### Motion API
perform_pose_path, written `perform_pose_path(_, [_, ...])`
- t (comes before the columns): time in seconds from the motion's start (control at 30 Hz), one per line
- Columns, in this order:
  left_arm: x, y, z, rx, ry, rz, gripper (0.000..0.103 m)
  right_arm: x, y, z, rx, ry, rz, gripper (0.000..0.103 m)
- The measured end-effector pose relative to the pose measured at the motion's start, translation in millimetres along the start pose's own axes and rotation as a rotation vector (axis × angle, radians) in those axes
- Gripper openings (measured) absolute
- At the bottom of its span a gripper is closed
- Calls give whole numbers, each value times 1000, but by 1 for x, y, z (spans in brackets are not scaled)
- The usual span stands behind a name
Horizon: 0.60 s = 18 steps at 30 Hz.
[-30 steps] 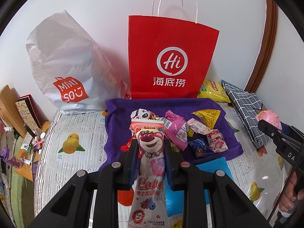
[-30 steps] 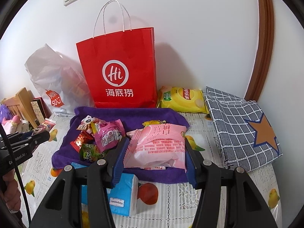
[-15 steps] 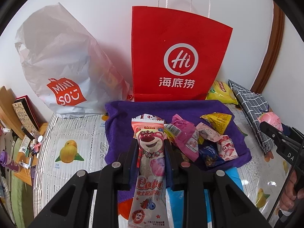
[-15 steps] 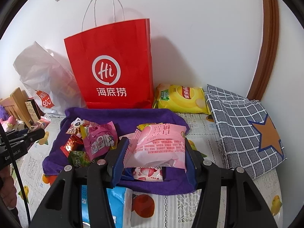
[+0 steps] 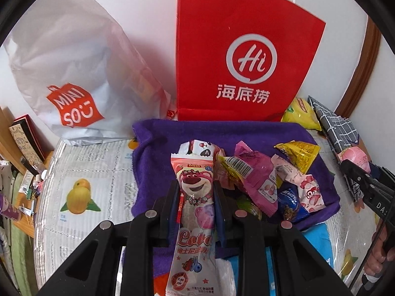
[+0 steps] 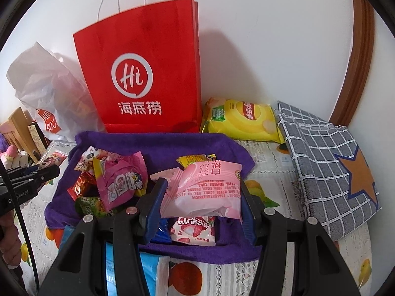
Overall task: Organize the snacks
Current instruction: 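Lower both tools onto the towel and open them to release the snacks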
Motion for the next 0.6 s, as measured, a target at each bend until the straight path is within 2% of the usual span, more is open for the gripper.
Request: perform_pose_path(0.6, [45,6,-4,-4,18,71,25,56,17,13,-24,-32,83,54])
Point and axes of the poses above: each gripper's, at about its wrist camera, not at the fingertips, and x roughly the way its jaws point, z to its left, y to its underside, the point moved 8 cm from there along x, roughly the way its jaws point, and after that the axes turned 2 degrees about x, right-handed, at the moved point
